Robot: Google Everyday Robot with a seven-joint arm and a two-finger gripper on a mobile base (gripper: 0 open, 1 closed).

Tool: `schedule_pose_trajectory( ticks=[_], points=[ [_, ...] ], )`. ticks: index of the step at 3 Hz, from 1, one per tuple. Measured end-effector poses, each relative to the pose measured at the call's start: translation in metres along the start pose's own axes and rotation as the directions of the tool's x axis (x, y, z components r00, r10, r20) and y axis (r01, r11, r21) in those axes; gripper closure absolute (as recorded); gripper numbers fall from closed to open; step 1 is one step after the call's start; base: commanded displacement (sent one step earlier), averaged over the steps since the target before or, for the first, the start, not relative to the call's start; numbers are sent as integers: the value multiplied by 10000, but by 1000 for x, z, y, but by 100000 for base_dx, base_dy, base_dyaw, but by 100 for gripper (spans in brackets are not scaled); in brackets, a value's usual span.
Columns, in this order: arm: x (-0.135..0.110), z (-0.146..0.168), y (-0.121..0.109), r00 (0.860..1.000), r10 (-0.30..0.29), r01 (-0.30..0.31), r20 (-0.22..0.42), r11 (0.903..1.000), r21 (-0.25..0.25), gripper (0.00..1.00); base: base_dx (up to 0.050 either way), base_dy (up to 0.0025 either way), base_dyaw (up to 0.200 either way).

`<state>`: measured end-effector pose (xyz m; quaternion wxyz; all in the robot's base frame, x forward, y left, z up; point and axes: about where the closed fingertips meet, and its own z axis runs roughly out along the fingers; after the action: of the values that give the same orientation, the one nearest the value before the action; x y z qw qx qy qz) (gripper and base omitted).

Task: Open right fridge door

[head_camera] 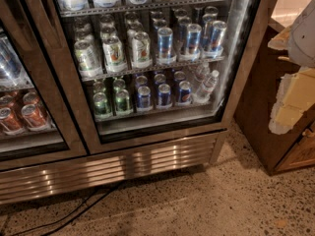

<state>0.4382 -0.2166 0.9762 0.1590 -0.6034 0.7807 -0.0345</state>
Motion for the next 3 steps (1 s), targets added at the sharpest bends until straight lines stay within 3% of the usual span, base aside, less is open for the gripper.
schedule_pose_trajectory(
  ticks=[1,2,3],
  points=[
    [-1,-1,0,10000,-14,14,6,10000,28,0,0,0,0],
    [-4,-19,-9,9959,-88,34,897,9982,597,0,0,0,0],
    [32,2,-16,9737,272,-487,2261,9947,901,0,0,0,0]
  ],
)
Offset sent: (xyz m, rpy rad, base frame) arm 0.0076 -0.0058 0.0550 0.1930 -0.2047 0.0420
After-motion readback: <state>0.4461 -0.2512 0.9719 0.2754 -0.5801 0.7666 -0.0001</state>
